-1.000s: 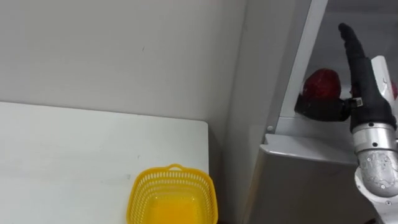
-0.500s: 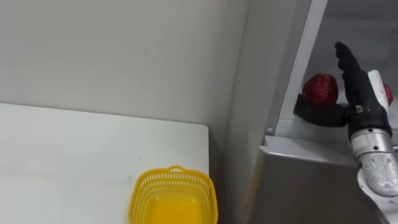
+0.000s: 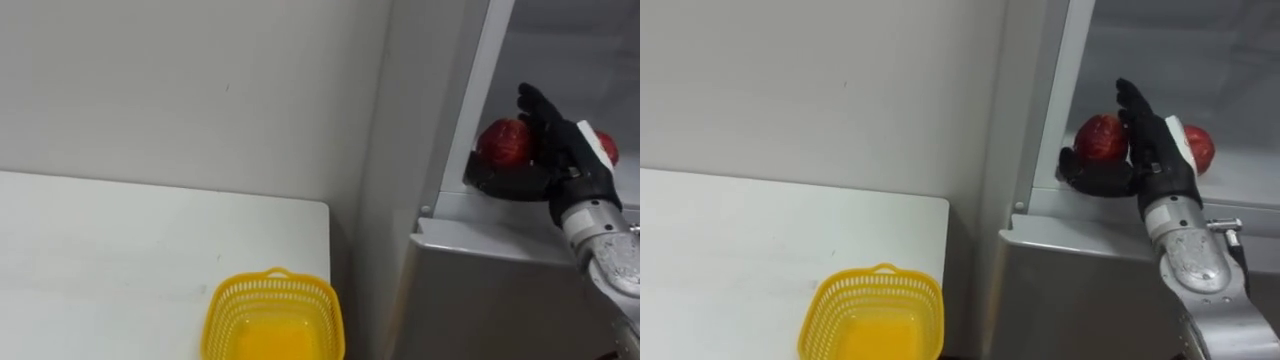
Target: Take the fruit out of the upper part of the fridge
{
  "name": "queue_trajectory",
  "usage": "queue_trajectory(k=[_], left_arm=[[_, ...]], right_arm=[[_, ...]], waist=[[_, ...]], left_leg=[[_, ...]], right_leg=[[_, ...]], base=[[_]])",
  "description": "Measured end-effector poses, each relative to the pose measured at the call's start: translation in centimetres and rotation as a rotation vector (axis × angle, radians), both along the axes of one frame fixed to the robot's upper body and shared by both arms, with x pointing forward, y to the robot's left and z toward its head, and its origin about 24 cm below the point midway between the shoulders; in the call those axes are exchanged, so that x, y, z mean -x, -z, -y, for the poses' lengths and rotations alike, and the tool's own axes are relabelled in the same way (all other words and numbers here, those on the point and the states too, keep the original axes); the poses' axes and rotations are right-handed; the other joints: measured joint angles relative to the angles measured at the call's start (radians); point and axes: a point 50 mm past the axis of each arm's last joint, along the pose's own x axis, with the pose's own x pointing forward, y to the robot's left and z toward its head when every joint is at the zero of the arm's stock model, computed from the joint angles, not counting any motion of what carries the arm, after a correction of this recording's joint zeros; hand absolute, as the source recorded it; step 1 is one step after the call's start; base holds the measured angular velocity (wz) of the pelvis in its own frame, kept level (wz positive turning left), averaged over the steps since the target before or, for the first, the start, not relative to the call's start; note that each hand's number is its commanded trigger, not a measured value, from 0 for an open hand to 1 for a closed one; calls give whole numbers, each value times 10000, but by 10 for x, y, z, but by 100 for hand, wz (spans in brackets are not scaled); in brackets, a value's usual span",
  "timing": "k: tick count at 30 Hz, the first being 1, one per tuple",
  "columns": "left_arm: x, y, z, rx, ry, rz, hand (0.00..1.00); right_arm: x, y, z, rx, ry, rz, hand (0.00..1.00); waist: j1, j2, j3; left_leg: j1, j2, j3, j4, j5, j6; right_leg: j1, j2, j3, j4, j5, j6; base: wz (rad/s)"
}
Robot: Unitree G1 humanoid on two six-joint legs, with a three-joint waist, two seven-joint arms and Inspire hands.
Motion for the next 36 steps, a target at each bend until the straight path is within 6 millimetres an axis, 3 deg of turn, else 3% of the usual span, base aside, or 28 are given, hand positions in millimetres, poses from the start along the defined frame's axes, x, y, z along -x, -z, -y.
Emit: queue_trajectory(k=[1,2,3,4,19,36], left_arm=[[0,0,0,-4,-6,-10,0],[0,0,0,-6,-4,-3,0],[0,0,0,-5,-5,-5,0],[-1,0,0,-7,-4,-1,0],[-2,0,-1,-12,-2,17,0],[-2,0,-1,-43,-21,-25,0]], right_arm=[[-2,-1,0,2,-86,-63,6],[-2,-1,1,3,-127,-91,57],[-2,-1,1,-1,-188,-131,67],[-2,0,1,18,-246,-172,100],[-9,-5,5,-77,-274,-339,100],[-6,-9,-1,202,-11,-80,100]], waist=[[-6,2,2],[-5,1,2],[-3,2,2],[-2,1,2],[32,-152,11],[62,-123,26]], left_leg=[[16,3,5,-3,1,-1],[24,5,5,-6,1,-2],[54,6,5,-19,2,-3],[81,6,6,-35,3,-5],[144,9,57,-135,5,-9],[286,32,63,-303,4,-23]], right_leg=[[14,3,0,-2,0,0],[22,4,-3,-5,0,0],[44,6,-3,-9,0,0],[63,6,-2,-11,0,0],[116,22,-9,-140,1,-1],[194,57,17,-136,5,-3]], base=[[0],[0],[0],[0],[-1],[0]])
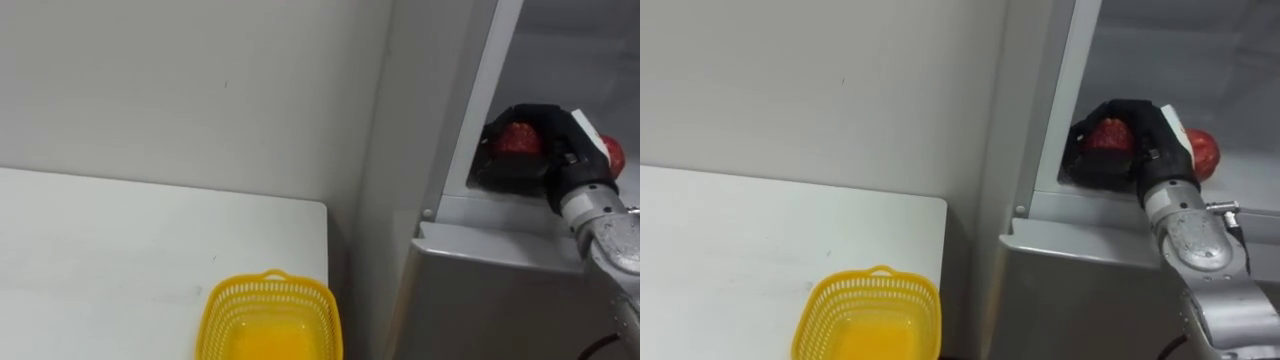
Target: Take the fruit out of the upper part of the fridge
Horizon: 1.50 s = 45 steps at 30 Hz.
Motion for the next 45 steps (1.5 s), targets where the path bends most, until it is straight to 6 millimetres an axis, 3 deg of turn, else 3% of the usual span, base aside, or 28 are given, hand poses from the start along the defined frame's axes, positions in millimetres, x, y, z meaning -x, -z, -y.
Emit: queue_trajectory(k=[3,6,10,14,21,29,32,38,42,45], left_arm=[[0,0,1,31,-9,4,0],[0,1,5,154,-16,19,0],[-5,1,6,182,26,156,0],[-6,1,7,210,135,223,0],[-9,2,7,-9,246,597,0],[3,4,8,-119,151,436,0],[10,6,11,-107,91,348,0],[9,7,15,6,68,680,0],[5,7,15,59,65,682,0],[-3,7,17,192,308,784,0]], right_arm=[[10,-1,-4,209,101,425,100],[19,-2,-11,478,130,884,100],[26,-6,-18,447,50,1308,100],[30,-5,-22,647,283,1528,100],[56,-1,-38,1091,498,2360,100],[86,-24,-59,837,88,4292,100],[94,-29,-66,1120,141,4942,100],[111,-31,-81,1487,45,5991,100],[127,-31,-106,2012,-652,6676,100],[134,-32,-120,2278,-1263,7132,100]], waist=[[2,79,1],[-18,227,-63],[-50,404,-49],[-70,414,-49],[-174,442,-42],[-258,486,-24],[-243,567,-104],[-222,640,-97],[-187,628,-94],[35,535,-83]], left_leg=[[4,-1,1,-3,0,-1],[22,-6,36,-4,1,1],[0,0,36,-27,10,-12],[-11,11,38,-28,16,-20],[-25,3,69,-29,16,-18],[-25,5,122,-93,15,-16],[28,20,252,-72,15,-15],[100,33,311,-104,15,-15],[29,45,331,-96,18,-22],[8,31,310,-89,25,-28]], right_leg=[[-16,-1,-7,-2,0,0],[-30,-1,15,-5,0,1],[-75,6,13,-5,0,2],[-90,18,58,-1,0,2],[-160,25,194,68,0,2],[-210,19,210,131,-1,4],[-204,23,291,150,-1,3],[-169,34,375,165,0,1],[-235,47,410,168,4,-7],[-225,51,399,119,3,-8]], base=[[0],[-3],[0],[0],[-3],[0],[-7],[-4],[-3],[1]])
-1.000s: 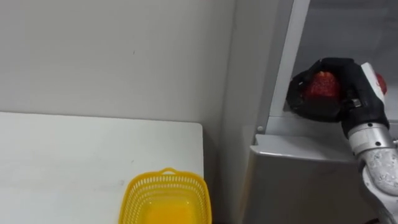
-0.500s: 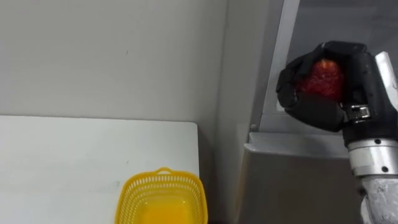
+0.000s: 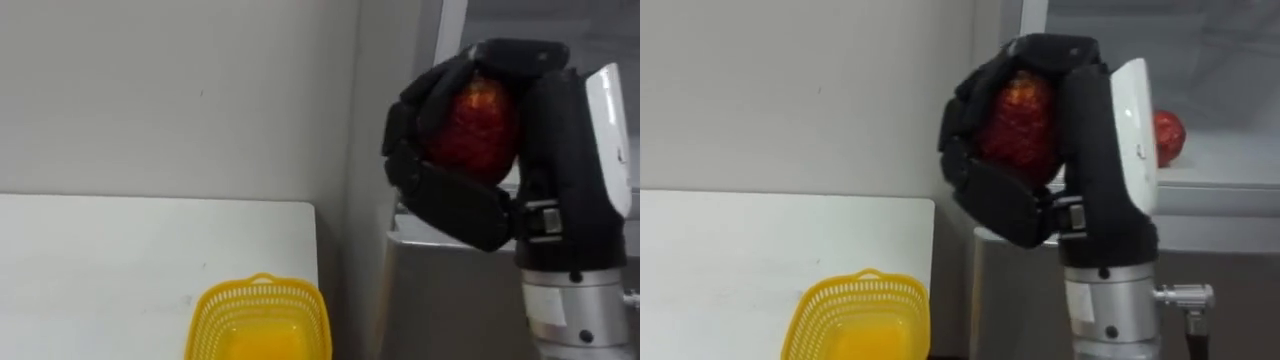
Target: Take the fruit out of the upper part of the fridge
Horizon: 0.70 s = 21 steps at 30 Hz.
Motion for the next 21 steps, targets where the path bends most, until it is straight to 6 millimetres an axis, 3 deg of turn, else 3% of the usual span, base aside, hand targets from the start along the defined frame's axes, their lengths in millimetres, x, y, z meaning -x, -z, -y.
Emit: queue_trajectory(k=[4,6,14,17,21], left_arm=[[1,1,2,154,202,-151,0],[4,2,2,163,200,-257,0],[0,1,1,258,408,-288,0],[-3,0,-2,227,468,-216,0],[-7,-1,-2,211,628,-114,0]], right_arm=[[5,1,-11,743,-255,334,100],[6,3,-16,1156,-389,299,100],[8,11,-32,2626,-552,377,100],[5,11,-37,2874,-649,442,100],[-3,19,-45,3332,-811,164,100]], waist=[[281,-219,64],[324,-279,57],[638,-358,104],[817,-487,203],[983,-559,183]], left_leg=[[13,-18,-42,8,0,2],[13,-18,-46,-12,-1,3],[15,-18,-182,-131,1,1],[4,-3,-183,-137,11,-17],[-45,-37,-343,-123,14,-15]], right_leg=[[11,1,0,-21,-1,1],[4,0,-2,-16,-1,1],[12,11,-121,-4,0,2],[-6,17,-182,-4,0,1],[6,-24,-382,-1,-2,3]], base=[[2],[0],[4],[0],[12]])
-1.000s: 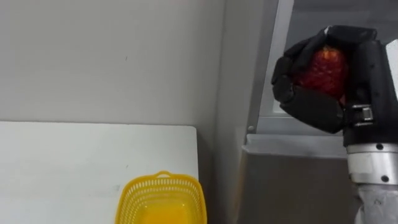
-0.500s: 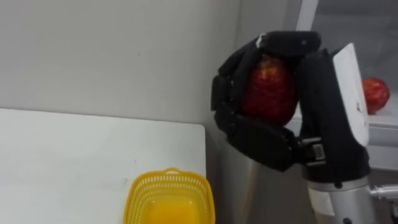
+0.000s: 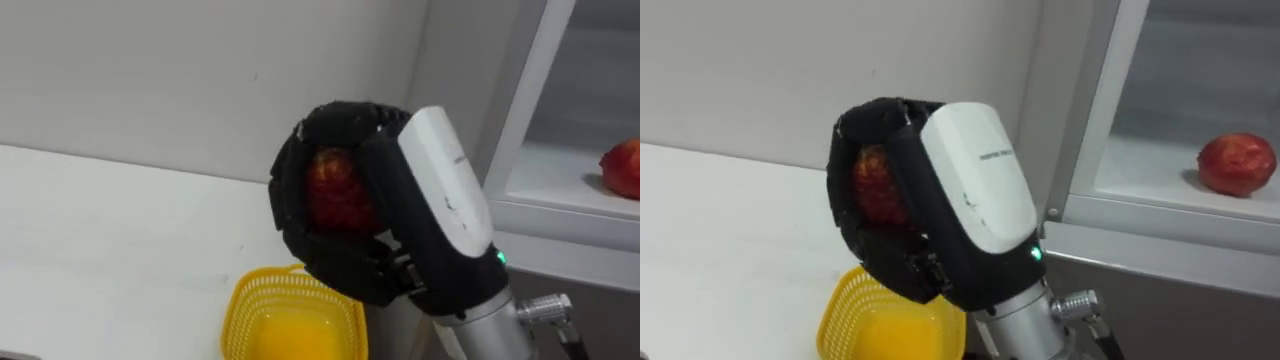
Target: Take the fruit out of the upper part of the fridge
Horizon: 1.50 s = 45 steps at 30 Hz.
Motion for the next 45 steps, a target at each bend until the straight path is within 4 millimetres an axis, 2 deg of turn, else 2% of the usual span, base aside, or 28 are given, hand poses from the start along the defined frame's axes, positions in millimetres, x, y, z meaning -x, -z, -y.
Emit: queue_trajectory(k=[6,8,10,13,25,28,35,40,45], left_arm=[[-2,0,-1,94,56,-51,0],[-2,0,0,220,61,-109,0],[-3,0,1,321,77,-150,0],[-1,0,1,375,67,-253,0],[-5,-1,0,168,78,-13,0],[-6,-1,0,151,85,26,0],[-5,-1,-1,43,46,22,0],[-7,-2,-1,29,70,96,0],[-7,-2,-2,47,89,52,0]], right_arm=[[-7,16,-7,1180,382,-168,100],[-14,25,-7,1477,577,-532,100],[-24,42,-5,1911,845,-1322,100],[-32,57,-2,2322,1196,-2107,100],[-42,74,3,2645,1656,-2939,100],[-42,75,3,2658,1675,-2988,100],[-45,79,4,2745,1774,-3194,100],[-53,100,12,3267,2250,-4167,100],[-53,101,13,3332,2323,-4266,100]], waist=[[330,-68,-23],[449,-69,-22],[654,-73,-22],[705,-81,-14],[723,-42,14],[722,-5,39],[779,5,45],[848,23,58],[862,55,79]], left_leg=[[-138,-38,-283,48,6,9],[-119,-47,-333,46,13,18],[-114,-66,-364,48,24,32],[-130,-108,-489,57,37,56],[-152,-152,-560,63,49,77],[-163,-152,-560,63,49,77],[-188,-155,-559,58,50,77],[-278,-174,-675,149,55,85],[-320,-193,-805,191,56,82]], right_leg=[[-7,-36,-269,-3,-4,7],[31,-58,-353,-2,-10,18],[45,-82,-345,-3,-19,33],[74,-112,-361,-4,-26,44],[89,-136,-364,-7,-39,67],[77,-134,-364,-8,-40,68],[68,-126,-383,-56,-40,69],[137,-178,-710,-143,-41,73],[162,-195,-874,-143,-46,80]], base=[[14],[9],[4],[9],[2],[0],[0],[10],[9]])
